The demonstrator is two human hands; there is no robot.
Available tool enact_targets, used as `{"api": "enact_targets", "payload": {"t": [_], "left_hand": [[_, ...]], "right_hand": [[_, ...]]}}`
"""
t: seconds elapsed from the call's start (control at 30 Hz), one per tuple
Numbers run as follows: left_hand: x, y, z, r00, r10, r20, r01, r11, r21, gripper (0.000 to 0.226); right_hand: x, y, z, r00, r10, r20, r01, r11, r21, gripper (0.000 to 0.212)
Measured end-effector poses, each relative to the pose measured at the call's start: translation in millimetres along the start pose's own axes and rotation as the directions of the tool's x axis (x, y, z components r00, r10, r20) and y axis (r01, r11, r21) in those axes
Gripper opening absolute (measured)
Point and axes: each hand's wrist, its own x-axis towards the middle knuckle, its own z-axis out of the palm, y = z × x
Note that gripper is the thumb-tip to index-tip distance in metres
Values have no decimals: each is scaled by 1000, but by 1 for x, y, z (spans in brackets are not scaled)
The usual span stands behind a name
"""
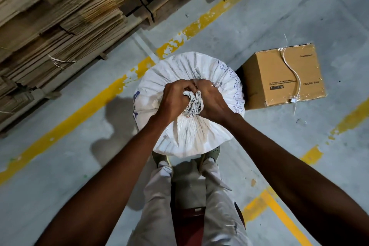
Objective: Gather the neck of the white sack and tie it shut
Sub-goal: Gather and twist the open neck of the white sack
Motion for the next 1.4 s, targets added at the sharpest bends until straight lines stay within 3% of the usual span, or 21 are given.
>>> {"api": "enact_targets", "payload": {"t": [0.1, 0.2, 0.33, 0.4, 0.5, 0.57, 0.63, 0.73, 0.8, 0.87, 0.93, 1.0, 1.07, 1.17, 1.27, 1.33, 1.4], "left_hand": [[-5, -2, 6, 996, -90, -4, 90, 996, -8, 21], [-6, -16, 4, 998, -57, 31, 54, 994, 92, 52], [-17, -35, 8, 976, -189, 106, 163, 963, 216, 93], [-28, -43, 11, 967, -247, 53, 221, 929, 298, 80], [-30, -58, -7, 969, -178, -169, 222, 932, 288, 34], [-20, -61, -26, 967, -93, -237, 159, 947, 280, 42], [-10, -47, -37, 982, 44, -185, 16, 950, 312, 48], [-4, -26, -35, 956, 294, -10, -280, 920, 273, 48], [-7, -19, -23, 940, 334, 67, -340, 904, 259, 42], [-7, -15, -13, 959, 273, 79, -283, 940, 189, 40], [-5, -10, -7, 976, 200, 88, -209, 972, 110, 42], [-2, -8, -5, 980, 171, 106, -179, 981, 70, 42], [-1, -10, -7, 982, 143, 124, -149, 988, 43, 46], [-5, -28, -10, 985, 60, 159, -61, 998, 1, 76], [-18, -47, -11, 913, -183, 363, 171, 983, 65, 111], [-28, -59, -11, 905, -266, 333, 212, 958, 192, 104], [-27, -71, -22, 946, -222, 237, 174, 962, 209, 74]], "right_hand": [[-3, 7, -3, 997, -64, -43, 65, 998, 13, 48], [-9, 14, -8, 989, -76, -125, 77, 997, 1, 26], [-16, 17, -4, 986, 2, -166, 2, 1000, 21, 30], [-19, 17, -1, 985, 53, -166, -39, 995, 88, 32], [-20, 21, -3, 987, 59, -148, -48, 996, 81, 29], [-23, 21, -2, 996, -54, -69, 57, 998, 36, 25], [-25, 21, -2, 993, -116, 13, 115, 991, 65, 28], [-29, 19, 0, 998, -64, -5, 65, 993, 98, 31], [-27, 12, 6, 999, 43, -29, -38, 984, 173, 39], [-23, -1, 12, 991, 125, -52, -103, 945, 310, 66], [-22, -6, 20, 987, 157, -45, -134, 934, 330, 82], [-26, -3, 22, 980, 194, -51, -179, 961, 213, 69], [-29, 3, 21, 971, 187, -151, -168, 978, 127, 55], [-27, 6, 21, 952, 170, -256, -141, 982, 126, 44], [-25, 8, 23, 929, 250, -272, -206, 962, 180, 39], [-25, 8, 23, 952, 209, -222, -178, 972, 153, 38], [-26, 9, 19, 984, 57, -166, -52, 998, 33, 33]]}}
